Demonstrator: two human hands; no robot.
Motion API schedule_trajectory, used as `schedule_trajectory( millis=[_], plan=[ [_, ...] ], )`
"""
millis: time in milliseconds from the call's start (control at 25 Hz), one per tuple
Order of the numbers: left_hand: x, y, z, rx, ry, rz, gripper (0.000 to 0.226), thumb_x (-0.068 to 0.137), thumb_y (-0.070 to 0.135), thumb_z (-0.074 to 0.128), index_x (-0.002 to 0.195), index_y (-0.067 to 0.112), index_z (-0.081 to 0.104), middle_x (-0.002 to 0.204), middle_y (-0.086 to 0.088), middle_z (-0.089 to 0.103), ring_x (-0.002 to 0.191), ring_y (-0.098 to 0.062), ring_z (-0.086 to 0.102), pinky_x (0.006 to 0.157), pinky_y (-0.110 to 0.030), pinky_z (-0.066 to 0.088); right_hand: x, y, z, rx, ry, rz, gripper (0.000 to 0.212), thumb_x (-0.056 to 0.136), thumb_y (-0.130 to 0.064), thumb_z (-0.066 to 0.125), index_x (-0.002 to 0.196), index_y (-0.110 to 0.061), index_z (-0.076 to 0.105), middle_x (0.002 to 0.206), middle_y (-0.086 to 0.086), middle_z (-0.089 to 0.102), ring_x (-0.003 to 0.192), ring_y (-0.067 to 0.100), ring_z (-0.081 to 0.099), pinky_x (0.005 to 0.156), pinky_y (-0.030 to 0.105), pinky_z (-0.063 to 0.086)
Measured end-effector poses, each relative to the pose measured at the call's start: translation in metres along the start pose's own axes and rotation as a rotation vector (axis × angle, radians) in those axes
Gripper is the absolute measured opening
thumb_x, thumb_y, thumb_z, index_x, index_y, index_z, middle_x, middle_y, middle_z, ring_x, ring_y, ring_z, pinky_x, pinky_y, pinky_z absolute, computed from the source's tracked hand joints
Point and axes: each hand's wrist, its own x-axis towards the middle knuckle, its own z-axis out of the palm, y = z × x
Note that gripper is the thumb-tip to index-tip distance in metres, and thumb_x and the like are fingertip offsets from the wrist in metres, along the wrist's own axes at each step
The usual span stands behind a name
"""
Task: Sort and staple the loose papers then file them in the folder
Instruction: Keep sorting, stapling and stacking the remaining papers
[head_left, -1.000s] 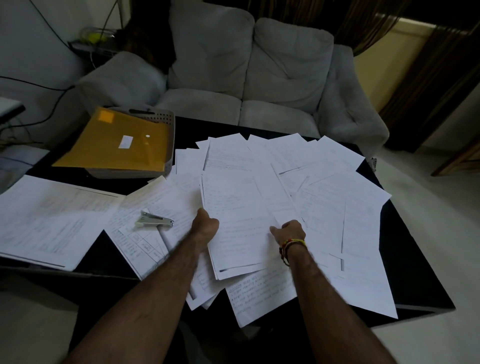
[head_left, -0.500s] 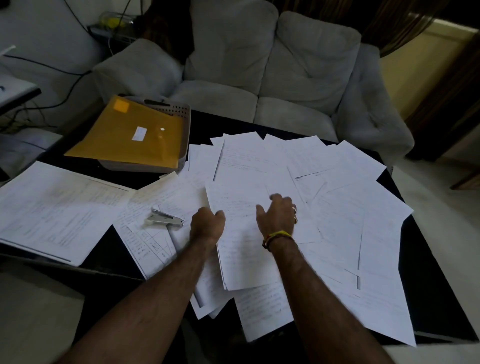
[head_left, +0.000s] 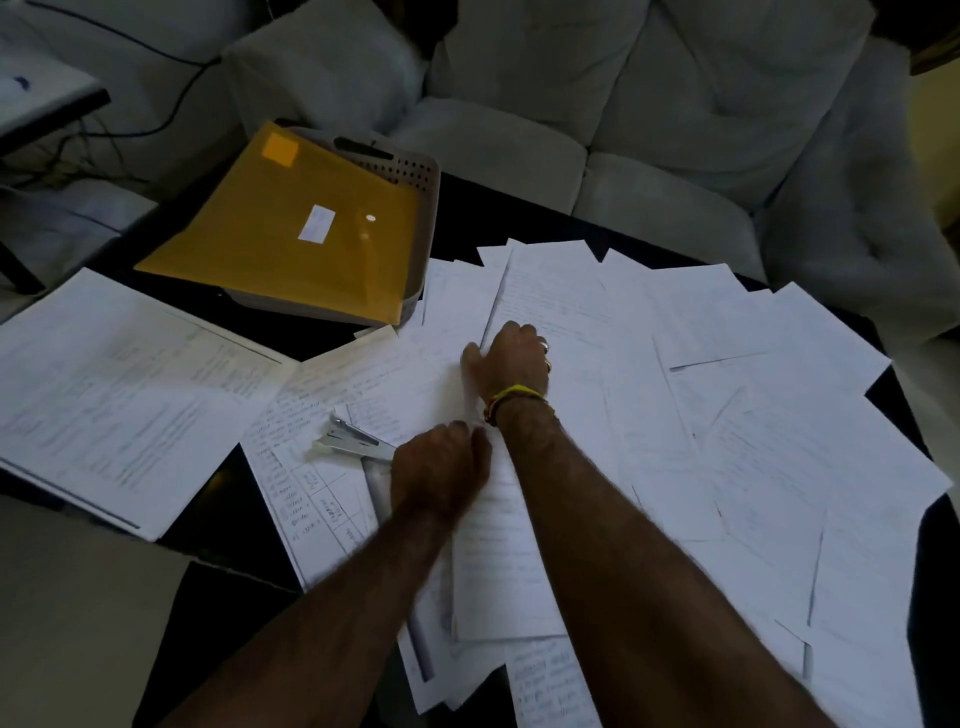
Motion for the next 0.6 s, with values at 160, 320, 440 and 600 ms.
schedule_trajectory(
  millis=[160, 320, 440, 600],
  plan=[
    [-0.003, 0.000, -0.001, -0.009, 0.008, 0.008, 0.052, 0.098, 0.053, 0.027, 0.089, 0.019, 0.065, 0.078, 0.001, 0.067, 0.066, -0.015, 0.063, 0.060, -0.027, 0.053, 0.030, -0.007, 0.012, -0.020, -0.129, 0.157, 0.076, 0.077, -0.051, 0.067, 0.131, -0.001, 0.046, 0.134, 0.021, 0.046, 0.126, 0.040, 0.043, 0.102, 0.051, 0.041],
    [-0.003, 0.000, -0.002, -0.027, 0.009, 0.026, 0.050, 0.098, 0.055, 0.030, 0.092, 0.020, 0.064, 0.081, 0.003, 0.068, 0.067, -0.012, 0.063, 0.061, -0.023, 0.049, 0.042, -0.016, 0.025, -0.060, -0.175, 0.206, 0.089, 0.073, -0.052, 0.071, 0.138, 0.000, 0.038, 0.141, 0.026, 0.040, 0.133, 0.044, 0.036, 0.108, 0.054, 0.036],
    [-0.004, 0.000, -0.002, -0.037, 0.016, 0.039, 0.048, 0.098, 0.055, 0.033, 0.094, 0.020, 0.065, 0.083, 0.004, 0.070, 0.069, -0.010, 0.065, 0.062, -0.022, 0.046, 0.043, -0.019, 0.027, -0.044, -0.131, 0.245, 0.082, 0.075, -0.044, 0.073, 0.135, -0.001, 0.038, 0.139, 0.026, 0.043, 0.131, 0.043, 0.040, 0.106, 0.053, 0.039],
    [-0.004, -0.001, -0.002, -0.055, -0.006, 0.065, 0.045, 0.097, 0.054, 0.035, 0.102, 0.021, 0.065, 0.093, 0.004, 0.070, 0.079, -0.012, 0.067, 0.070, -0.022, 0.045, 0.037, -0.020, 0.048, -0.118, -0.134, 0.240, 0.070, 0.084, -0.031, 0.065, 0.140, -0.004, 0.033, 0.144, 0.025, 0.039, 0.132, 0.044, 0.039, 0.101, 0.059, 0.041]
  ],
)
